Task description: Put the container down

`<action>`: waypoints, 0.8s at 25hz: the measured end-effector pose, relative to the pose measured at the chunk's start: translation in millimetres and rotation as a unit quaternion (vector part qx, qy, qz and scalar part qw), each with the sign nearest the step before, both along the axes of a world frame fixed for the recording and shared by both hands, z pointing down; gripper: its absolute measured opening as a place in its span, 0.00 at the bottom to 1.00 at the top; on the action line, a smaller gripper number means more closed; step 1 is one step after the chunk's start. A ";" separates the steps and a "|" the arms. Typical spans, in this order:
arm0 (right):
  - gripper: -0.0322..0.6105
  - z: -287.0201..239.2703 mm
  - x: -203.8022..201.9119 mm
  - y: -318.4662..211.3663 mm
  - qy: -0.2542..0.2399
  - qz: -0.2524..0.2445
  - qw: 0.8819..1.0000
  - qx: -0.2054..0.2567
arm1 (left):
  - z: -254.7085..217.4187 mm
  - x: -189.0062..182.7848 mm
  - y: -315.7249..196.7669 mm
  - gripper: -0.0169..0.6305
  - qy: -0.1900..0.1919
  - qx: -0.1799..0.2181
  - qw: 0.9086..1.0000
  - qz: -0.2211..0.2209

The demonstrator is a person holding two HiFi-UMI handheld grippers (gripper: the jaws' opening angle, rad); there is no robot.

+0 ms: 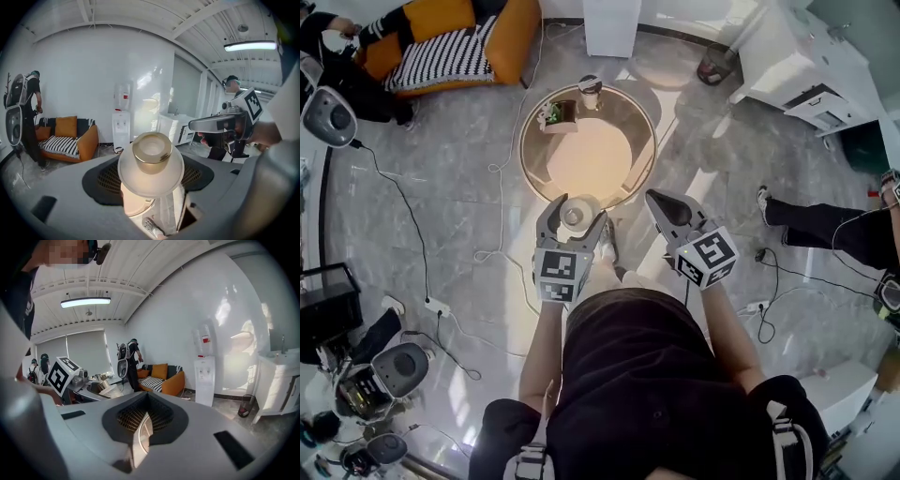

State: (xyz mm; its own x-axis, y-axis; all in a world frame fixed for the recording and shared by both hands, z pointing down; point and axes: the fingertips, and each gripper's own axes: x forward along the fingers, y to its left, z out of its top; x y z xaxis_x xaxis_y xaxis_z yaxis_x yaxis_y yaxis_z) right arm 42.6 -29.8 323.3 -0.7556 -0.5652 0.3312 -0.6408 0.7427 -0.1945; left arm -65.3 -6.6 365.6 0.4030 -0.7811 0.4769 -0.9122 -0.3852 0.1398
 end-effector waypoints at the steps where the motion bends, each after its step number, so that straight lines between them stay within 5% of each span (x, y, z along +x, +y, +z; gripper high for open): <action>1: 0.05 -0.1 -4.3 -8.1 0.002 -0.002 1.000 0.000 | 0.0 -3.6 -8.3 0.55 0.001 0.001 1.000 -0.001; 20: 0.05 47.1 -56.3 -70.6 0.016 -0.016 0.999 -0.044 | 56.5 -36.2 -90.7 0.55 0.004 -0.018 1.000 -0.002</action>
State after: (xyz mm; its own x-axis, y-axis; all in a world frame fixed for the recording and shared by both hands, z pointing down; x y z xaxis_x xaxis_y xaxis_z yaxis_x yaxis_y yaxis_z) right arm -13.6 -100.4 370.5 -0.7611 -0.5092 0.4019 -0.6240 0.7438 -0.2394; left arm -101.4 -97.3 422.1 0.4048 -0.7645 0.5017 -0.9121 -0.3768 0.1616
